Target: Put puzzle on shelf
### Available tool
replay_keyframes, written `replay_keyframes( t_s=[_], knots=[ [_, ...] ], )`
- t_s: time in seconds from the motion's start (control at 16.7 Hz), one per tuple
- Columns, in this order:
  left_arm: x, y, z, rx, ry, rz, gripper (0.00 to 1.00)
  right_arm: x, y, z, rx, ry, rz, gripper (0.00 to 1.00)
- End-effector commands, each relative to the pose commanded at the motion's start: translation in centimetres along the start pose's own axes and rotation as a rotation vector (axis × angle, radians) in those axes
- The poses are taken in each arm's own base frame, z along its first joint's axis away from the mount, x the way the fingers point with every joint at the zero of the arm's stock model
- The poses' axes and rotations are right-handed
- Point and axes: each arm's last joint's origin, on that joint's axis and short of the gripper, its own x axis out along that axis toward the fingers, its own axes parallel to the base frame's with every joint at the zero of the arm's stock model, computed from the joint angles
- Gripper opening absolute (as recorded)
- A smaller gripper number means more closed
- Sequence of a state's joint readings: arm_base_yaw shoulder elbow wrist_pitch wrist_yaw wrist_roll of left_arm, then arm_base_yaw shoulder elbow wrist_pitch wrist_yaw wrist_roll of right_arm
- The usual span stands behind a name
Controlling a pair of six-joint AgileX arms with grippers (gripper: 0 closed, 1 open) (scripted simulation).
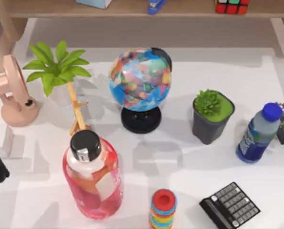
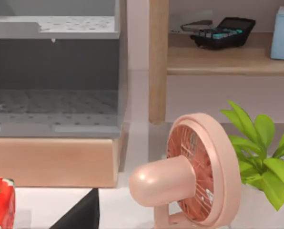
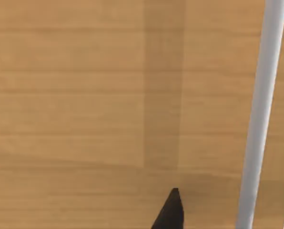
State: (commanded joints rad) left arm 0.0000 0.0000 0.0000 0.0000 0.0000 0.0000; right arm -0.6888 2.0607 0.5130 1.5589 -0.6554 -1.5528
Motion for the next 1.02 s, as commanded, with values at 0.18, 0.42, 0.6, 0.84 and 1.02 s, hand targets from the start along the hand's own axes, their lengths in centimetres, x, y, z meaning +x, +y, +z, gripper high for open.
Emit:
replay_keyframes(
  t_s=[0.18,0.42,0.6,0.84,1.02],
  knots=[
    [0.0,0.0,0.0,0.000,0.000,0.000,1.00,0.0,0.0,0.0,0.000,0.000,0.000,0.10],
    [0.0,0.0,0.0,0.000,0.000,0.000,1.00,0.0,0.0,0.0,0.000,0.000,0.000,0.00],
    [0.0,0.0,0.0,0.000,0.000,0.000,1.00,0.0,0.0,0.0,0.000,0.000,0.000,0.00],
    [0.0,0.0,0.0,0.000,0.000,0.000,1.00,0.1,0.2,0.0,0.008,0.002,0.007,0.00],
    [0.0,0.0,0.0,0.000,0.000,0.000,1.00,1.9,0.4,0.0,0.017,0.003,0.017,0.00]
  ],
)
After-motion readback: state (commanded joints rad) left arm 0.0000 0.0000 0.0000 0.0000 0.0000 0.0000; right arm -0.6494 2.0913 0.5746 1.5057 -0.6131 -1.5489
